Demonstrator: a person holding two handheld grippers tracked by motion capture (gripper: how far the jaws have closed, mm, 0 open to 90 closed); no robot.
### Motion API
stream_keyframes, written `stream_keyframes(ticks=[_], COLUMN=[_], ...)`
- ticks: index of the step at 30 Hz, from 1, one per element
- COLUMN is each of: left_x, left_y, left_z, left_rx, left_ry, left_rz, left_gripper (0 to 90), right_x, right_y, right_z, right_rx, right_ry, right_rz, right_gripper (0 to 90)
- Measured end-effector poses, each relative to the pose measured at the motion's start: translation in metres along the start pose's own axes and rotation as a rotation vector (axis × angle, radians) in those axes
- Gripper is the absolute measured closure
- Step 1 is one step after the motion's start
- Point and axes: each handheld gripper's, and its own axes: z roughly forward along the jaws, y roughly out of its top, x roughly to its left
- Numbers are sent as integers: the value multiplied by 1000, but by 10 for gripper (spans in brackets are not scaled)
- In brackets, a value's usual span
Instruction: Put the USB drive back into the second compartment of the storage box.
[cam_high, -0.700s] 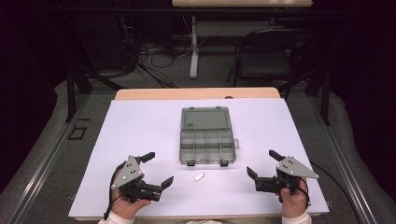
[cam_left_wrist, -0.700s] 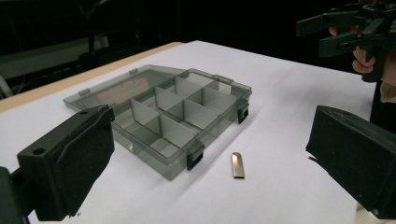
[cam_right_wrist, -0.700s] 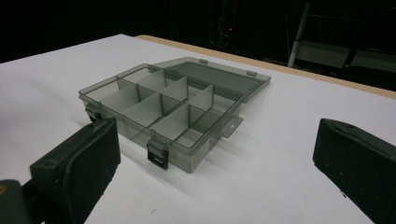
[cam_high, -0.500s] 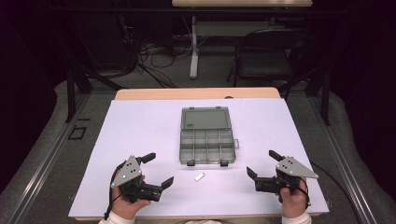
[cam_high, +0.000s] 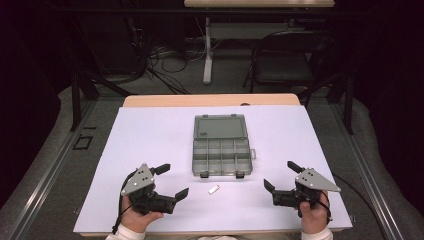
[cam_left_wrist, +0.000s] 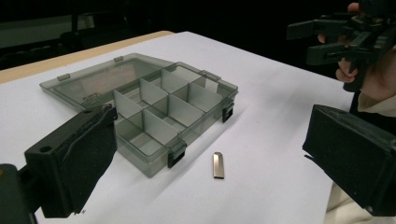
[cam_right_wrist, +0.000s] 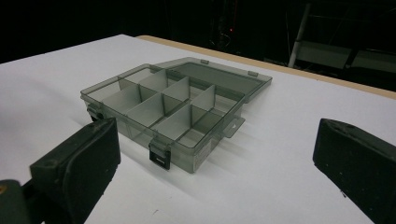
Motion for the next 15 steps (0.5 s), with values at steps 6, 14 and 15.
stream_keyframes(ticks=[6,14,15], left_x=[0,-4,-4], left_y=[4,10,10], left_z=[12,25,25], left_rx=[59,126,126], left_ry=[47,74,74], left_rz=[-7,-14,-14], left_gripper=[23,27,29], right_x=[0,1,1], right_y=[1,2,2], right_z=[3,10,11], right_rx=[-6,-3,-3], right_ry=[2,20,22], right_rz=[4,3,5], right_gripper=[6,8,8])
